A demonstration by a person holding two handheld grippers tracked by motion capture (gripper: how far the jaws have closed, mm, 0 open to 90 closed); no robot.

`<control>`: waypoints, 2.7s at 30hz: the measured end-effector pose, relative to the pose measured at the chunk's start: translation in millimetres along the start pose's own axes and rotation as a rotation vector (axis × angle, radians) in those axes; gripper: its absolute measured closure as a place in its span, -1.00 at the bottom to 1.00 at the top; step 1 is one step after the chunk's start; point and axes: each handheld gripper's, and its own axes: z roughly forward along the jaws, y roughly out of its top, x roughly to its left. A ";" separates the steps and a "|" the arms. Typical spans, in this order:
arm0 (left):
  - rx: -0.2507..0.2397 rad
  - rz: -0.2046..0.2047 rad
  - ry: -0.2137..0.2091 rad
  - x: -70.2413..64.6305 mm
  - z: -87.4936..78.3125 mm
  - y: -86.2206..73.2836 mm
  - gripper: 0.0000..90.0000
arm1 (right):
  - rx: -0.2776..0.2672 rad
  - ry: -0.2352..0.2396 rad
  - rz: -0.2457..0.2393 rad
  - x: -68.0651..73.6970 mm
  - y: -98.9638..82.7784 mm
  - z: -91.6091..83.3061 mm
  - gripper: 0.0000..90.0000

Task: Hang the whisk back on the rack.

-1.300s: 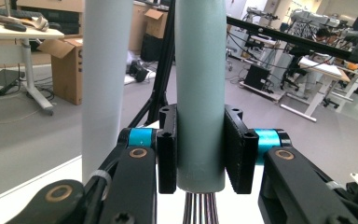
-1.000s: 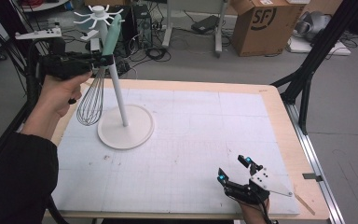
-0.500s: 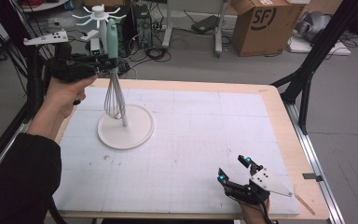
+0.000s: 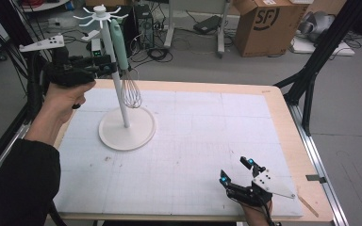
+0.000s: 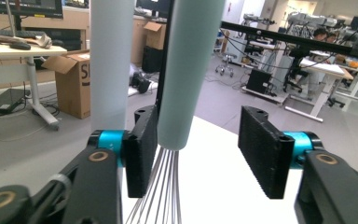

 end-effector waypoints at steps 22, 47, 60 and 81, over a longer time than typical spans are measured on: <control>0.010 0.030 0.057 -27.8 -27.9 -78.2 -0.37 | 0.007 0.011 -0.028 8.2 1.4 2.2 -0.68; 0.060 0.026 0.060 -46.4 -12.9 -161.9 -0.43 | 0.001 0.014 -0.045 14.1 2.5 6.1 -0.67; 0.071 0.031 0.058 -52.0 -8.9 -189.4 -0.43 | 0.000 0.014 -0.041 13.8 2.5 6.1 -0.67; 0.091 0.050 0.073 -72.1 -18.0 -229.1 -0.42 | 0.012 0.016 0.026 1.7 2.1 13.6 -0.67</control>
